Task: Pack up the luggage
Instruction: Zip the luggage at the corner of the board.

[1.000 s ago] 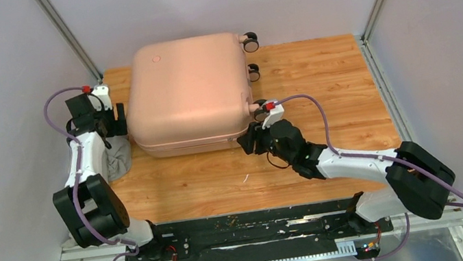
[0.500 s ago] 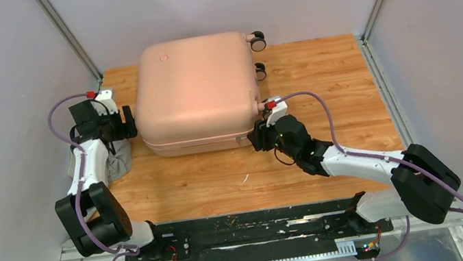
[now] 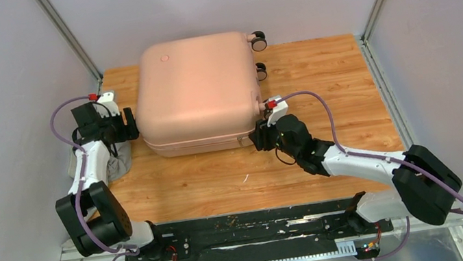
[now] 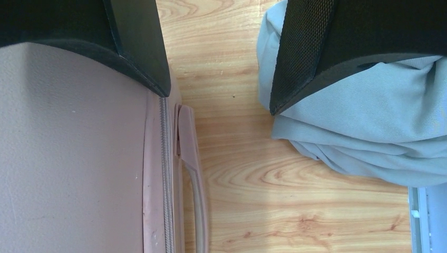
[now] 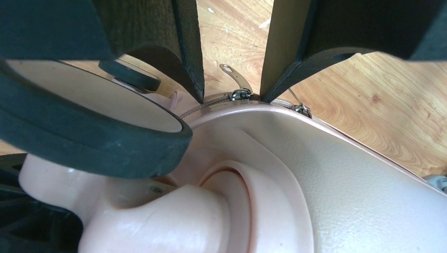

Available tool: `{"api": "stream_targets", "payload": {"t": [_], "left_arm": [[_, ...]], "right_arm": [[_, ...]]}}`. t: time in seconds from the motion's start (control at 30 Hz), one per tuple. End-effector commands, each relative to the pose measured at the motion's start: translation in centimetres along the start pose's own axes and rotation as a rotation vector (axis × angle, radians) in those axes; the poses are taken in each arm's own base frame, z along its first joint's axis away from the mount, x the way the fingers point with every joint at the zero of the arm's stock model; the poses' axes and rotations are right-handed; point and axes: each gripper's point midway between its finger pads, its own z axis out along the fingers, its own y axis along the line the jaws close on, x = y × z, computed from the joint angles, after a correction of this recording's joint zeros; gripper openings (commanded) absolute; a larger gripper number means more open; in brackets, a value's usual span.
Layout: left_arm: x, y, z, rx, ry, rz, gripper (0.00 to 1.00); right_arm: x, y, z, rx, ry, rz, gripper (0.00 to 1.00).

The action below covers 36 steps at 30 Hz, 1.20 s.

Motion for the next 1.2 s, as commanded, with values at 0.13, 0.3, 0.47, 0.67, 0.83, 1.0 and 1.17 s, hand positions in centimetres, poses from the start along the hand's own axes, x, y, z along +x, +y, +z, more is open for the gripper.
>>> {"api": "stream_targets", "payload": {"t": [0.13, 0.3, 0.47, 0.67, 0.83, 1.0, 1.17], "left_arm": [[1.5, -2.7, 0.7, 0.117, 0.037, -0.016, 0.73], [1.3, -2.6, 0.6, 0.114, 0.034, -0.013, 0.73], [1.0, -2.7, 0.5, 0.115, 0.033, -0.017, 0.73], [0.8, -2.7, 0.3, 0.116, 0.030, -0.018, 0.73], [0.7, -2.9, 0.0, 0.121, 0.026, -0.017, 0.73], [0.3, -3.4, -0.3, 0.142, 0.014, -0.023, 0.73], [0.4, -3.7, -0.4, 0.151, 0.015, -0.028, 0.73]], "right_arm": [[2.3, 0.1, 0.8, -0.020, 0.061, 0.035, 0.50], [2.7, 0.3, 0.7, -0.041, 0.063, 0.024, 0.53], [2.8, 0.4, 0.6, -0.065, 0.058, 0.023, 0.54], [3.6, 0.2, 0.7, -0.065, 0.074, 0.032, 0.50], [3.5, -0.3, 1.0, -0.039, 0.079, 0.046, 0.47], [4.4, -1.5, 0.8, 0.029, 0.101, 0.070, 0.50], [4.2, -1.6, 0.6, 0.052, 0.092, 0.067, 0.51]]}}
